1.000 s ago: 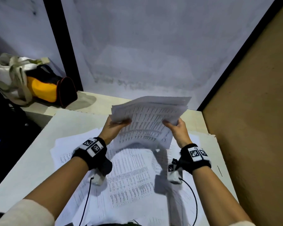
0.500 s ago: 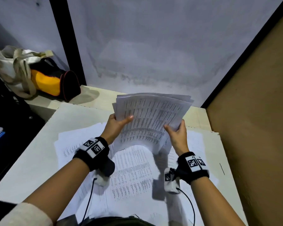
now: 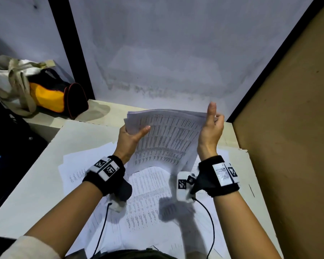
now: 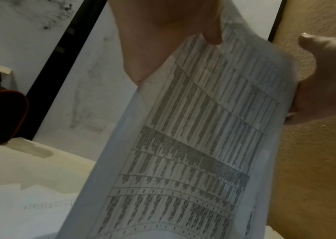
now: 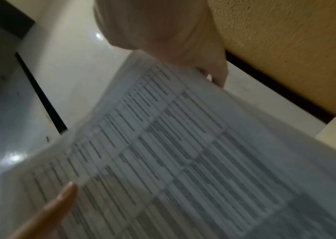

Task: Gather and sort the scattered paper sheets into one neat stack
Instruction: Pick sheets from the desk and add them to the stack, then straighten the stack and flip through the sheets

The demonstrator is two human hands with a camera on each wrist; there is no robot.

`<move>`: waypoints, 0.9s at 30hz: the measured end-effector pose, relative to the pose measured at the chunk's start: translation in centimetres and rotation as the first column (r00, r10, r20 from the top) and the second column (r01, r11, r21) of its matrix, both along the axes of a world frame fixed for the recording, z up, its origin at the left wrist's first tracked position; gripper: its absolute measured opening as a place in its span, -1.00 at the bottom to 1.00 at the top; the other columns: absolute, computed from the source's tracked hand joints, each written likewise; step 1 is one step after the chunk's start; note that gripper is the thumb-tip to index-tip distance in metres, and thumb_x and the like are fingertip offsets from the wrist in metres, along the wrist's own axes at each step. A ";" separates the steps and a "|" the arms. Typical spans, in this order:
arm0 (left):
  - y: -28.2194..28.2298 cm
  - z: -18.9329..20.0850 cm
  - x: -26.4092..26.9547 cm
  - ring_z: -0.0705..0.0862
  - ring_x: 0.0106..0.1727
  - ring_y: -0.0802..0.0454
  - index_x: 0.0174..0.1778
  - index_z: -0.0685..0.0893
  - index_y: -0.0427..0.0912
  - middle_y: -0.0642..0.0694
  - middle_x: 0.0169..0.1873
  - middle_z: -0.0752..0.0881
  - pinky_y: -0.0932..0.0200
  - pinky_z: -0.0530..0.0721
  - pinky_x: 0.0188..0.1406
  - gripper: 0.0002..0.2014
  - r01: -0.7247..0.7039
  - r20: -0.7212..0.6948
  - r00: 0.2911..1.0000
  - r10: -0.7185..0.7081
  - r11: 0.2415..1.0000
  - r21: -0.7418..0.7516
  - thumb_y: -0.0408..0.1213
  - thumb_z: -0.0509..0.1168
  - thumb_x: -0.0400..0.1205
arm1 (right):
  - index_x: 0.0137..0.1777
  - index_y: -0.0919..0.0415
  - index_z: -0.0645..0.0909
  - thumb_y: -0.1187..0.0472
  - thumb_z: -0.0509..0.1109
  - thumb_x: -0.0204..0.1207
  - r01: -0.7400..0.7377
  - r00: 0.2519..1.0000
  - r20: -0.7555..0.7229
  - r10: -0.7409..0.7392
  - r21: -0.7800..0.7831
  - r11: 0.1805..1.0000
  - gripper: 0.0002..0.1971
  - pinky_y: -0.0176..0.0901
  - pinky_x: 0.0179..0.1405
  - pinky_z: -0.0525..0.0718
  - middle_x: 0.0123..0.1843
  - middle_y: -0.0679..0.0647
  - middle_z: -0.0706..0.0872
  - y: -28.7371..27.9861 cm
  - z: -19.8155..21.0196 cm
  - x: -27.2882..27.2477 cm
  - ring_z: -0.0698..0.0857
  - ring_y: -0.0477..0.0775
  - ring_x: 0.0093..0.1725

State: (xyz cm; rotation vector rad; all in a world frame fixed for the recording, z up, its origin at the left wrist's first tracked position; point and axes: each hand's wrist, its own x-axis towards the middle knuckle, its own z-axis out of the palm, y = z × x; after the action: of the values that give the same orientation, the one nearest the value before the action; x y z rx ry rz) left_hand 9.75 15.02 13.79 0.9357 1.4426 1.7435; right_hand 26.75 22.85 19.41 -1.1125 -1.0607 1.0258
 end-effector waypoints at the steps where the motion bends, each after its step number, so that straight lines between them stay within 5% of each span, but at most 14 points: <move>1: 0.0 0.0 0.2 0.73 -0.12 0.26 0.04 0.60 -0.10 -0.02 -0.09 0.72 0.43 0.68 -0.18 -0.75 -0.002 0.013 1.000 0.002 1.000 0.005 -0.32 0.42 0.47 | -0.25 -0.02 0.33 -0.14 0.25 0.55 0.022 1.000 -0.014 -0.022 -0.006 1.000 -0.72 -0.25 -0.22 0.41 -0.28 -0.11 0.41 0.3 0.2 -0.3 0.41 -0.13 -0.29; 3: -0.1 0.5 0.5 0.74 -0.16 0.28 0.08 0.59 -0.17 -0.03 -0.10 0.71 0.45 0.67 -0.22 -0.69 -0.016 0.036 0.999 0.015 1.000 0.026 -0.20 0.44 0.47 | -0.24 -0.04 0.37 -0.10 0.33 0.52 0.043 0.999 -0.030 -0.044 -0.033 0.999 -0.75 -0.21 -0.14 0.47 -0.22 -0.12 0.48 0.8 -0.1 -0.6 0.49 -0.11 -0.21; 6: 0.2 1.8 0.9 0.71 -0.22 0.14 0.02 0.61 -0.21 -0.01 -0.21 0.68 0.31 0.67 -0.29 -0.24 -0.063 0.012 0.998 0.062 0.995 0.075 0.44 0.33 0.23 | -0.23 -0.03 0.42 0.06 0.35 0.51 0.058 0.997 -0.050 -0.061 -0.048 0.997 -0.84 -0.09 -0.06 0.51 -0.20 -0.10 0.54 1.0 -0.9 -0.3 0.54 -0.02 -0.12; 8: 0.5 2.5 1.0 0.64 -0.22 0.07 -0.01 0.62 -0.21 -0.01 -0.24 0.64 0.22 0.64 -0.29 -0.08 -0.082 -0.017 0.996 0.084 0.991 0.101 0.61 0.19 0.12 | -0.22 -0.03 0.44 0.01 0.28 0.45 0.039 0.997 -0.060 -0.041 -0.040 0.998 -0.90 -0.07 -0.03 0.49 -0.17 -0.06 0.55 1.1 -1.4 0.2 0.53 0.02 -0.08; 12: 1.1 3.2 1.0 0.61 -0.19 -0.10 -0.19 0.63 -0.18 -0.16 -0.27 0.63 -0.01 0.58 -0.16 -0.43 -0.148 -0.003 0.989 0.149 0.984 0.095 0.32 0.19 0.34 | -0.24 -0.01 0.48 -0.28 0.20 0.39 -0.041 0.998 -0.051 0.041 0.003 0.999 -0.67 0.03 0.06 0.52 -0.18 -0.01 0.56 0.9 -1.8 1.1 0.53 0.05 -0.05; 15: 1.1 3.3 0.9 0.60 -0.23 -0.04 -0.21 0.63 -0.18 -0.04 -0.34 0.63 0.05 0.55 -0.19 -0.47 -0.158 -0.019 0.987 0.160 0.983 0.095 0.27 0.13 0.36 | -0.17 -0.06 0.49 -0.65 0.19 0.08 -0.078 0.997 -0.003 0.078 0.043 0.996 -0.33 0.04 0.07 0.57 -0.10 0.04 0.59 0.4 -2.0 1.1 0.59 0.09 -0.02; 19: 1.1 3.7 1.0 0.61 -0.28 0.10 -0.28 0.64 -0.04 0.08 -0.40 0.63 0.18 0.55 -0.23 -0.55 -0.195 0.014 0.981 0.195 0.976 0.097 0.29 0.17 0.29 | -0.05 0.00 0.46 -0.31 0.30 0.31 -0.022 0.999 -0.045 0.028 0.129 0.991 -0.58 -0.31 -0.09 0.55 -0.12 -0.01 0.57 -0.2 -2.0 0.6 0.61 -0.18 -0.15; 24: 1.1 3.7 0.9 0.58 -0.43 0.38 -0.31 0.64 -0.04 0.20 -0.50 0.65 0.47 0.51 -0.40 -0.57 -0.190 -0.006 0.981 0.192 0.975 0.114 0.27 0.17 0.30 | -0.20 -0.01 0.51 0.05 0.34 0.40 0.028 0.998 -0.065 -0.022 0.095 0.995 -0.92 -0.33 -0.27 0.49 -0.32 -0.09 0.55 -0.1 -2.0 0.3 0.55 -0.22 -0.34; 27: 1.2 3.9 0.8 0.58 -0.34 0.34 -0.31 0.65 0.00 0.24 -0.45 0.66 0.38 0.52 -0.28 -0.55 -0.201 -0.015 0.979 0.204 0.975 0.099 0.31 0.16 0.29 | -0.24 0.02 0.55 -0.16 0.31 0.24 -0.043 0.992 -0.114 0.054 0.092 0.995 -0.73 -0.11 -0.11 0.49 -0.22 -0.03 0.57 0.5 -1.9 1.2 0.55 0.02 -0.14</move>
State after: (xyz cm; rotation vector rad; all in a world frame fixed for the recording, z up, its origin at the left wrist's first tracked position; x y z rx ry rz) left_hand 10.55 16.19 17.66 0.8892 1.5258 1.9723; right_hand 27.91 23.40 17.54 -0.9475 -1.0336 1.0589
